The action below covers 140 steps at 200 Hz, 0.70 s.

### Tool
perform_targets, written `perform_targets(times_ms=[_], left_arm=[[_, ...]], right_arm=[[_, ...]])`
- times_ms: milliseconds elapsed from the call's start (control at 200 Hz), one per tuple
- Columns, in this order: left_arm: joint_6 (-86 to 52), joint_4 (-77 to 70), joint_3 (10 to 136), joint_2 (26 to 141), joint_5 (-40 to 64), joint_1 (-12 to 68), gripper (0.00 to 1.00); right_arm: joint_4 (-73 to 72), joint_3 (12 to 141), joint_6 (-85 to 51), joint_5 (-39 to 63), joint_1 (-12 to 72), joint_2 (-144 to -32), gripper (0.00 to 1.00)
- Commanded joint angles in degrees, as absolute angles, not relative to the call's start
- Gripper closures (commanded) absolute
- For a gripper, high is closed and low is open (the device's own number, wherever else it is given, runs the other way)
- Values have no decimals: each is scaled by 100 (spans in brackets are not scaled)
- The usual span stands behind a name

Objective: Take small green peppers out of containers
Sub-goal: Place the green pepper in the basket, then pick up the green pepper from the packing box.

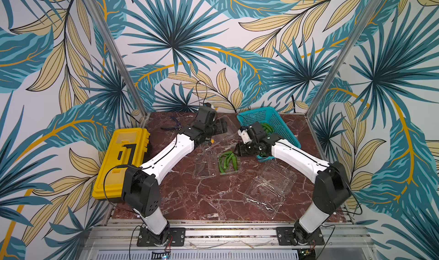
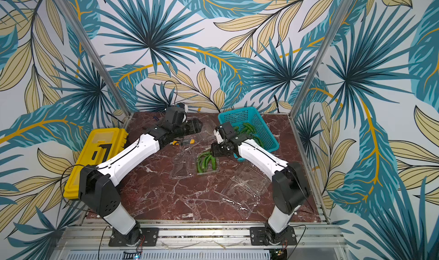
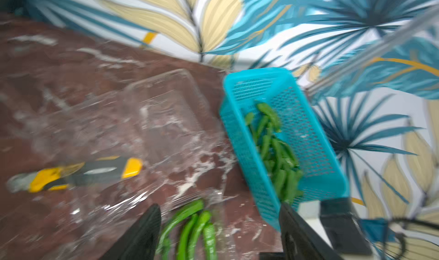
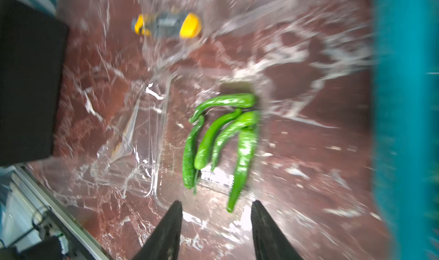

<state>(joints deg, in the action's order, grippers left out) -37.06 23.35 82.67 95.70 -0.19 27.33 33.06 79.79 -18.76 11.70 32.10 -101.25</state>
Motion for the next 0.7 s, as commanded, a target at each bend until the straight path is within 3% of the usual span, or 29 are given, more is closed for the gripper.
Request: perform_targets(times_ms=[0,135,696], left_arm=[[-4101,2292,7568,9633,-220,2609,21],[-4218,2363,7420,9804,247,2500,21],[-4179,2413,7429,10028,667,2395,21]], right_arm=[[3656,8331,-1735,1268,3471,-10772,56],[3991,8916,-1722,1164,3654,-11452,69],[4631,9924,-1769,854,3841,-12712,73]])
